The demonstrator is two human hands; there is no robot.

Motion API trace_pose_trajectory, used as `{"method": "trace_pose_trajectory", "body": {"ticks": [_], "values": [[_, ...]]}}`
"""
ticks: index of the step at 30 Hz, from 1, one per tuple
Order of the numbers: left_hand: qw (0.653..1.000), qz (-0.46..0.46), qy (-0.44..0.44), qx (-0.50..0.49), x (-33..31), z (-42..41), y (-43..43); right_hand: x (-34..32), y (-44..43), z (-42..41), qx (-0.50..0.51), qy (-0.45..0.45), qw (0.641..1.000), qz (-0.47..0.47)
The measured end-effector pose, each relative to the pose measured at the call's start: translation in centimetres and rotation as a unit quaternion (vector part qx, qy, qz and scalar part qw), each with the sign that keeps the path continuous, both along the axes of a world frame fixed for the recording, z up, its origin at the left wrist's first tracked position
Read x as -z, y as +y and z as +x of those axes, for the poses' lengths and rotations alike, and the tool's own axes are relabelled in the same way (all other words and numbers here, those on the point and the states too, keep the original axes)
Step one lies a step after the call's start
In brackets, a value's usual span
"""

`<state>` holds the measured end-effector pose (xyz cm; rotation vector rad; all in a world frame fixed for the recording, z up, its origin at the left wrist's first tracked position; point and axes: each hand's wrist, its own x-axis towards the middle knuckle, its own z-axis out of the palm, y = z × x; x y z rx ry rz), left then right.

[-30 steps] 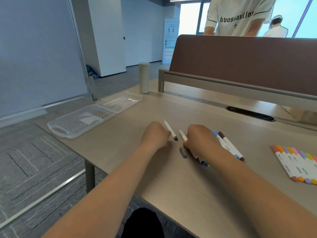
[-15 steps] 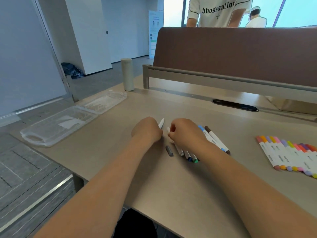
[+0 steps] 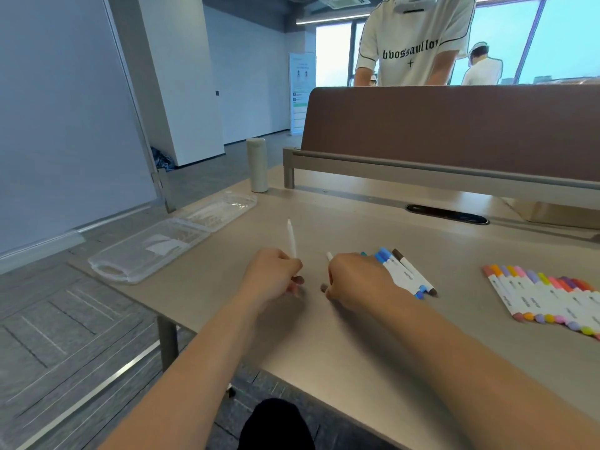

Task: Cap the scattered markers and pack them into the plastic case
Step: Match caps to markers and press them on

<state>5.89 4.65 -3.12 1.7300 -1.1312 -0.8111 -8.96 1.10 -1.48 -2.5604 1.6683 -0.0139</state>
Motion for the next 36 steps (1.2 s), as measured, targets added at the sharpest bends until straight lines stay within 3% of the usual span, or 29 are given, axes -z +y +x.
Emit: {"method": "trace_pose_trajectory", "body": {"ticks": [3,7,12,18,25,31,36], "values": [[0.999,-0.014,0.037,0.019,0.2,0.4,1.2,-0.2,0.6,0.0,-0.008,-0.012,1.000,-0.012],[0.997,-0.021,0.048,0.057,0.6,1.2,2.5,-0.9,0.4,-1.0,0.026,-0.161,0.987,0.012],[0.992,-0.001,0.068,0.106,1.2,1.9,3.2,-0.5,-1.0,-3.2,0.093,-0.361,0.926,0.061],[0.989,0.002,0.068,0.134,1.1,1.9,3.2,0.5,-2.3,-3.8,0.143,-0.561,0.803,0.140],[0.988,-0.001,0.055,0.142,1.1,1.8,3.0,0.4,-2.4,-3.6,0.128,-0.593,0.780,0.151],[0.988,-0.005,0.042,0.146,1.2,1.9,2.9,0.4,-2.3,-3.2,0.116,-0.592,0.782,0.155],[0.989,-0.015,0.006,0.148,1.2,1.6,2.8,0.4,-2.1,-2.9,0.095,-0.566,0.804,0.154]]}}
